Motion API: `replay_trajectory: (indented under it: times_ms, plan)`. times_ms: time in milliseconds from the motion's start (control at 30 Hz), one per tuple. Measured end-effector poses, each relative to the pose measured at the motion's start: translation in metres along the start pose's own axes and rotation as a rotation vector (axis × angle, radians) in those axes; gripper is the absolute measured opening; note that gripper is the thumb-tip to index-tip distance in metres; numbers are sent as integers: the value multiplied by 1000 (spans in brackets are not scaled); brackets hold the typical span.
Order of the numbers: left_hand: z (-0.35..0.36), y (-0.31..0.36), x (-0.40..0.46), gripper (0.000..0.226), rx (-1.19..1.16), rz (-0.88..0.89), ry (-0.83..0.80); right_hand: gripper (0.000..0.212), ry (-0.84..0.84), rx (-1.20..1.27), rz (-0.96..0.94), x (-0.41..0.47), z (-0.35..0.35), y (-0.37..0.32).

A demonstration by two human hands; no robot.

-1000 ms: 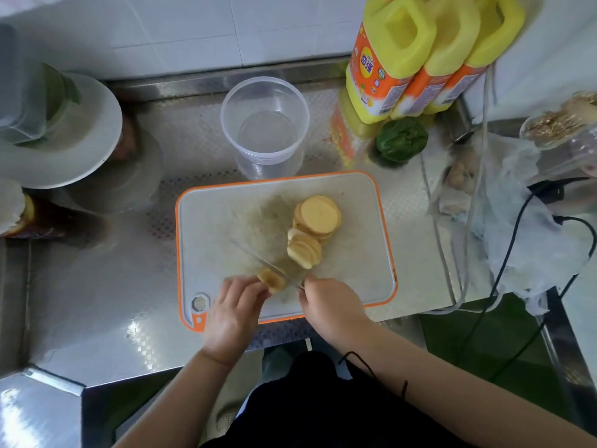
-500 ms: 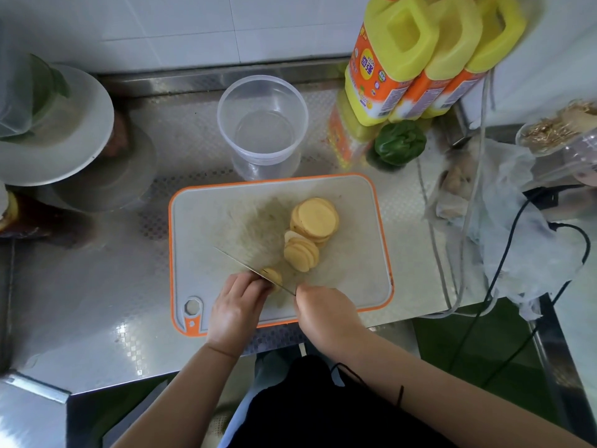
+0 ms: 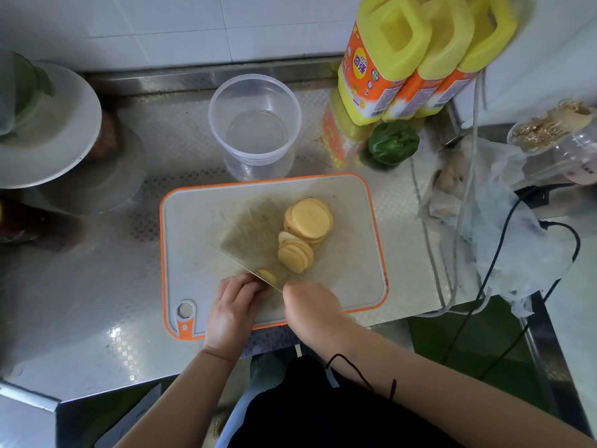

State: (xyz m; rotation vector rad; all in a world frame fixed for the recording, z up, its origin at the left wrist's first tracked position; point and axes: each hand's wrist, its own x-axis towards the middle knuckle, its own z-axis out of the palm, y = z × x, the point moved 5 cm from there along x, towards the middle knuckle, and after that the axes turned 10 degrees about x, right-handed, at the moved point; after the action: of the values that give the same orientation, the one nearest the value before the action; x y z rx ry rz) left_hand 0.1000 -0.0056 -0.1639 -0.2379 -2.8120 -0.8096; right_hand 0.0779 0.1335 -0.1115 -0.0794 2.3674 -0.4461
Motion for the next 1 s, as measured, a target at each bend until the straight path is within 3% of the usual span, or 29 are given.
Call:
replay_trajectory:
  times_ms: [233, 433, 467, 533, 600, 667, 833, 933, 1000]
  plan:
    - [1, 1, 0, 38, -4, -1, -15, 21, 41, 28, -2, 6, 11, 5]
    - [-43, 33, 31, 15, 72, 160, 81, 17, 65, 2, -3, 6, 15, 4]
    - [-46, 44, 49, 22, 133, 188, 7, 12, 104, 17, 1, 6, 13, 3]
    - [-29, 59, 80, 43, 381, 233, -423, 8, 175, 15, 35, 4, 9, 3]
    - [-11, 60, 93, 50, 602, 248, -811, 11, 142, 17, 29, 3, 14, 1]
    - [-2, 59, 98, 49, 688, 256, -1029, 20, 64, 40, 12, 4, 20, 2]
    - [5, 62, 104, 44, 722, 275, -1158, 16, 111, 80, 0, 6, 16, 4]
    - [1, 64, 104, 42, 764, 309, -1149, 17, 180, 102, -34, 0, 11, 5]
    - [-5, 69, 107, 44, 724, 311, -1029, 19, 216, 103, -66, -5, 6, 6]
